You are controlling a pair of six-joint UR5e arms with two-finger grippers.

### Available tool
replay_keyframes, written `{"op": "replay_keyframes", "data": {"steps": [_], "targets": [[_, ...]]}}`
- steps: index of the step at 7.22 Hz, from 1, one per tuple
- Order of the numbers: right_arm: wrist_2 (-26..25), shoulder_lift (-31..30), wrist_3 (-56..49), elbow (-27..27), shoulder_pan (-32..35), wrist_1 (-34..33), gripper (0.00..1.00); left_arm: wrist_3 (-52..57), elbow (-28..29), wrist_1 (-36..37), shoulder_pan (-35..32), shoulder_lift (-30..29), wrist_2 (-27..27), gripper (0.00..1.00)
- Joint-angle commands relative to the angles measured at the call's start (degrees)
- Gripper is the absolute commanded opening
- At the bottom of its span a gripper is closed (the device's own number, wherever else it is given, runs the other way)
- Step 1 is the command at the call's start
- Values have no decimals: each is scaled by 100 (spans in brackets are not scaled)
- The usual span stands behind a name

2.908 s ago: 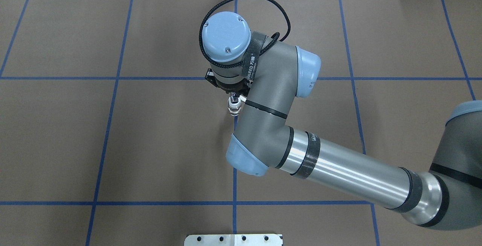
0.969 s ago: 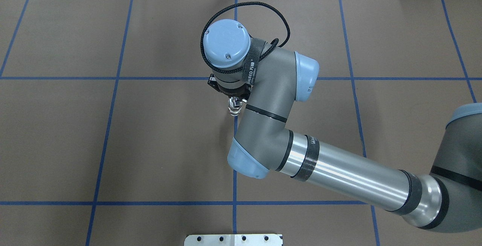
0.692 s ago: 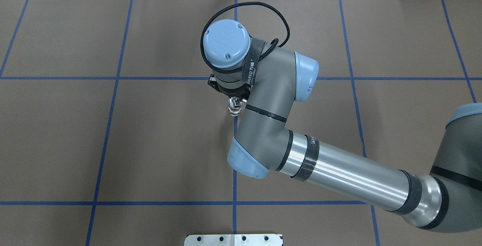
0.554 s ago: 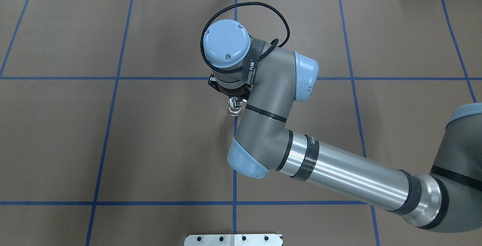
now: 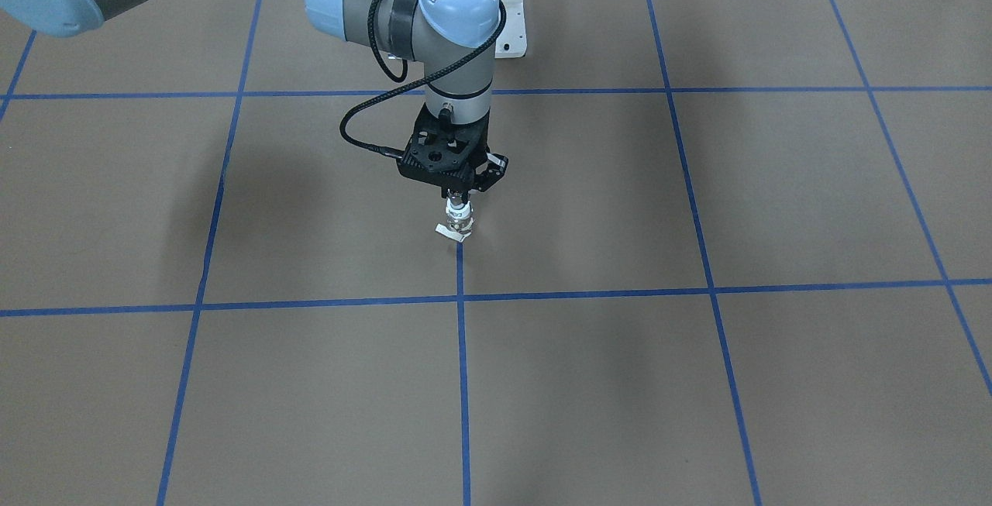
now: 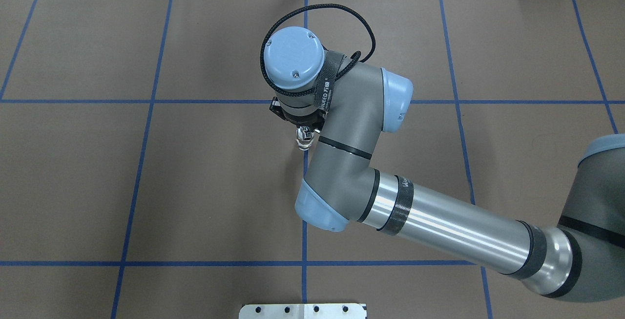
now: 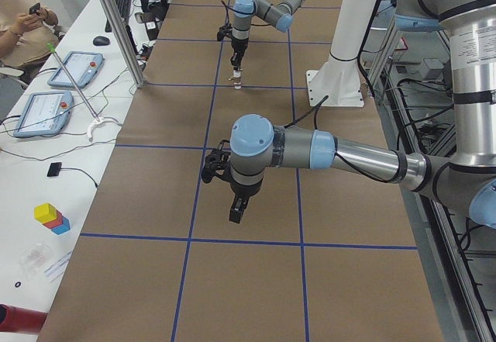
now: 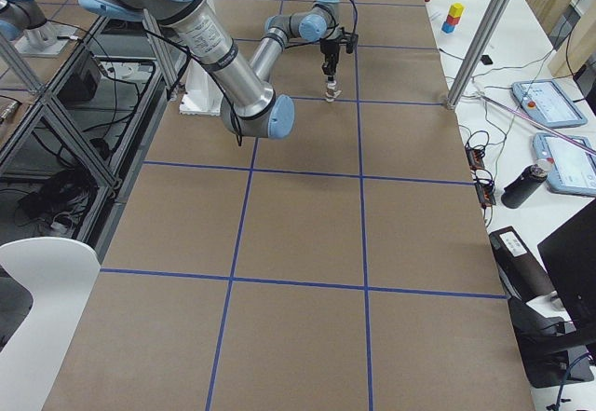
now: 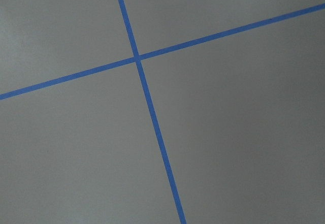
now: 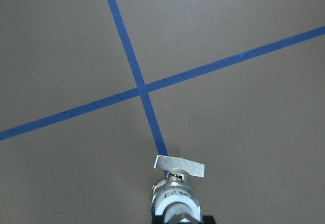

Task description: Assemble PPR valve and pipe with both arms

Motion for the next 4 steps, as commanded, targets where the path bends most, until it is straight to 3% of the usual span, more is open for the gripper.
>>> {"op": "replay_keyframes", "data": {"steps": [1, 2, 4], "targets": [[0, -3, 0, -3, -6, 1, 0, 0, 7, 0, -2, 0, -4, 100], [9, -3, -9, -3, -6, 10, 0, 0, 7, 0, -2, 0, -4, 100], [0, 5, 0, 6, -6, 1, 46, 0, 7, 0, -2, 0, -4, 100]]}}
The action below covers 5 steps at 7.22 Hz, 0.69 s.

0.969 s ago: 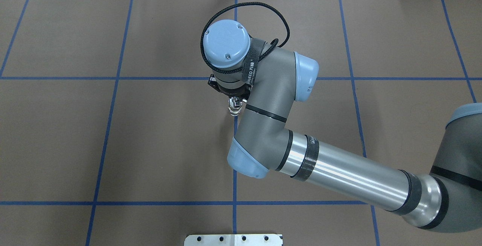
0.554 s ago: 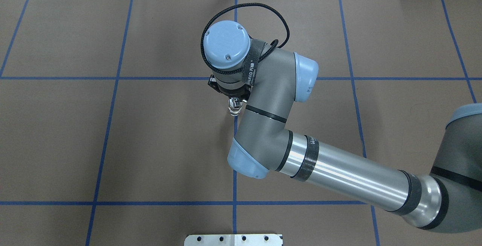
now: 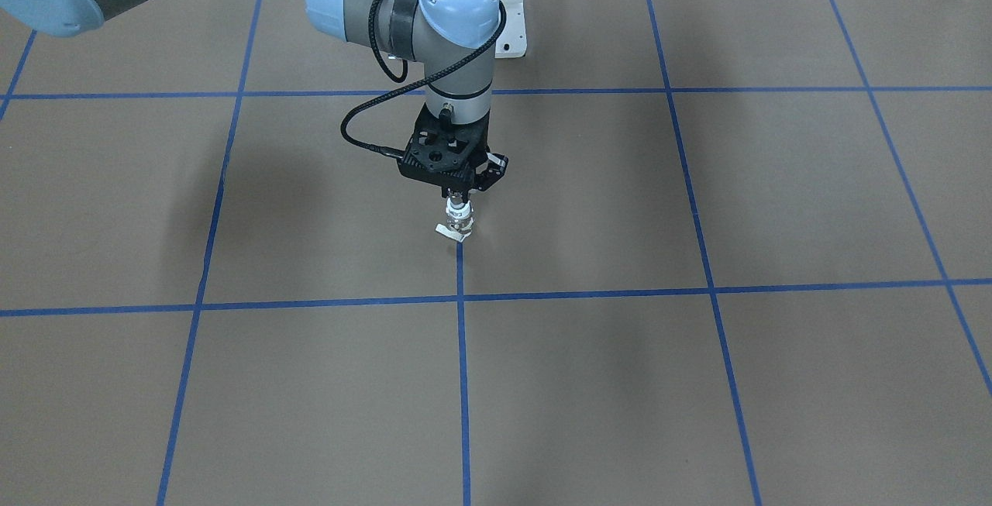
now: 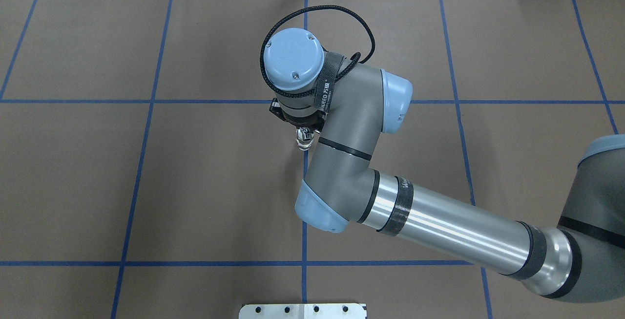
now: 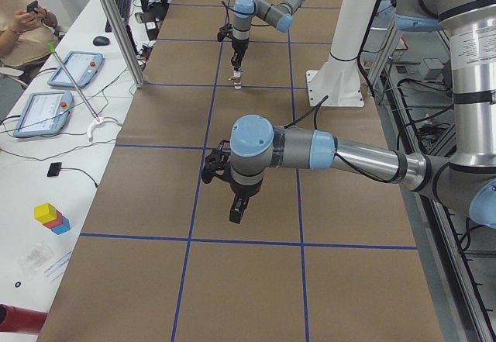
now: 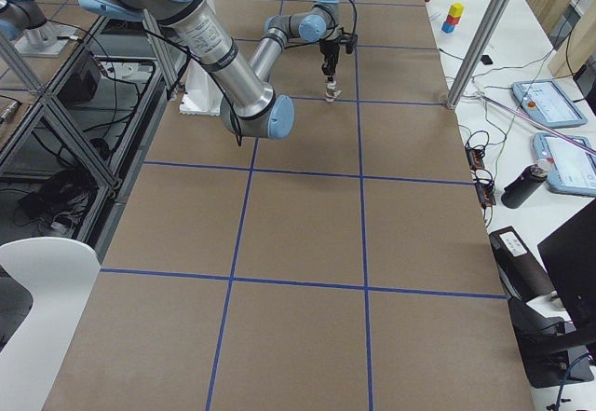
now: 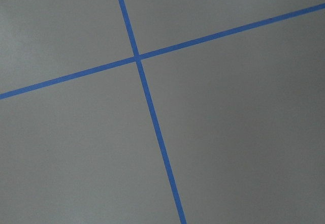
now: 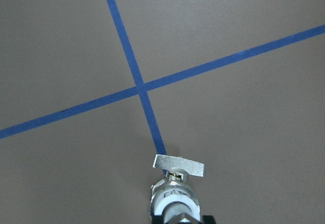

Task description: Assemble PPR valve and pipe with both arms

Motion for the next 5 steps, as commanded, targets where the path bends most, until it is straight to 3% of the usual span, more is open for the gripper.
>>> {"op": "replay_keyframes", "data": {"steps": [1, 2, 5], "targets": [[-2, 4, 2, 4, 4, 3, 52, 9, 0, 0, 0, 0, 9, 100], [-2, 4, 2, 4, 4, 3, 58, 0, 0, 0, 0, 0, 0, 100], [-2, 4, 2, 4, -5, 3, 59, 9, -9, 0, 0, 0, 0, 100]]}}
